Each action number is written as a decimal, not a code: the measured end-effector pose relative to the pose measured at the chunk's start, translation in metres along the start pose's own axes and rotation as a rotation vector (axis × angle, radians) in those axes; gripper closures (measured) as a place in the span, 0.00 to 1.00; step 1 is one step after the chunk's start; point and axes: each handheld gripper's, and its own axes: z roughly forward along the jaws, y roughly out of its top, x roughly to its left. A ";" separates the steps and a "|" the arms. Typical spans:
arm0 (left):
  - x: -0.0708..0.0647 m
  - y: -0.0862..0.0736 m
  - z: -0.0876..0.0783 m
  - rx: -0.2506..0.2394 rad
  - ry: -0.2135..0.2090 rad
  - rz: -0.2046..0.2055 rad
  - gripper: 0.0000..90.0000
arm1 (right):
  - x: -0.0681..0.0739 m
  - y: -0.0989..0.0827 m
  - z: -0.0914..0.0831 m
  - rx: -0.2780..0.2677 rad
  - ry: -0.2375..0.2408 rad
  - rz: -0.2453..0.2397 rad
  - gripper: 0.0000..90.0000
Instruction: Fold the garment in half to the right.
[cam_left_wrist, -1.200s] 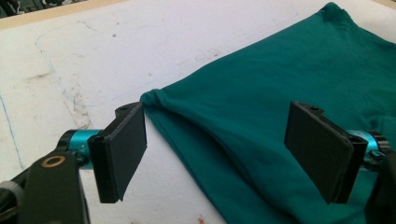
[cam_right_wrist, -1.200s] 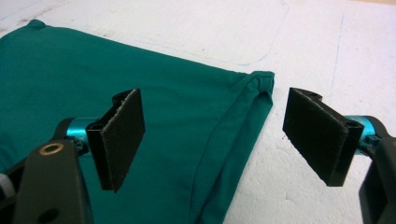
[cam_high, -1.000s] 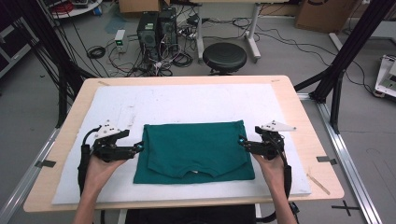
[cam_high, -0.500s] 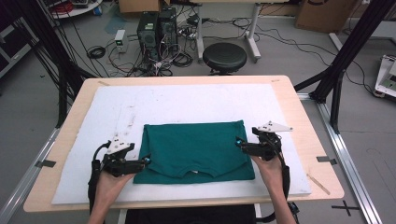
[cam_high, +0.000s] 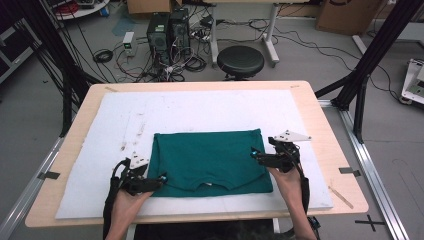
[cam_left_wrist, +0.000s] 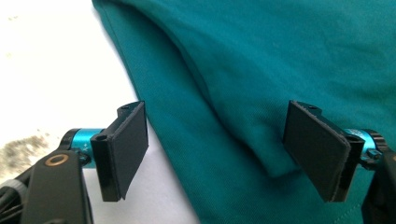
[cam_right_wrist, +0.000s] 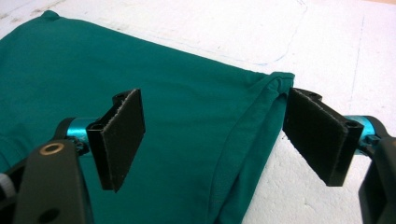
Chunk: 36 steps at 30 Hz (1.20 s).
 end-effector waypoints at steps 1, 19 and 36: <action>0.000 -0.001 0.001 0.002 0.002 0.002 0.25 | 0.000 0.000 0.000 0.001 -0.001 0.001 0.24; -0.006 -0.009 -0.006 -0.034 -0.001 0.010 0.42 | 0.005 0.000 0.003 0.011 0.002 -0.013 0.24; -0.003 -0.011 -0.008 -0.054 -0.083 0.025 0.74 | 0.006 0.000 0.004 0.018 0.004 -0.014 0.24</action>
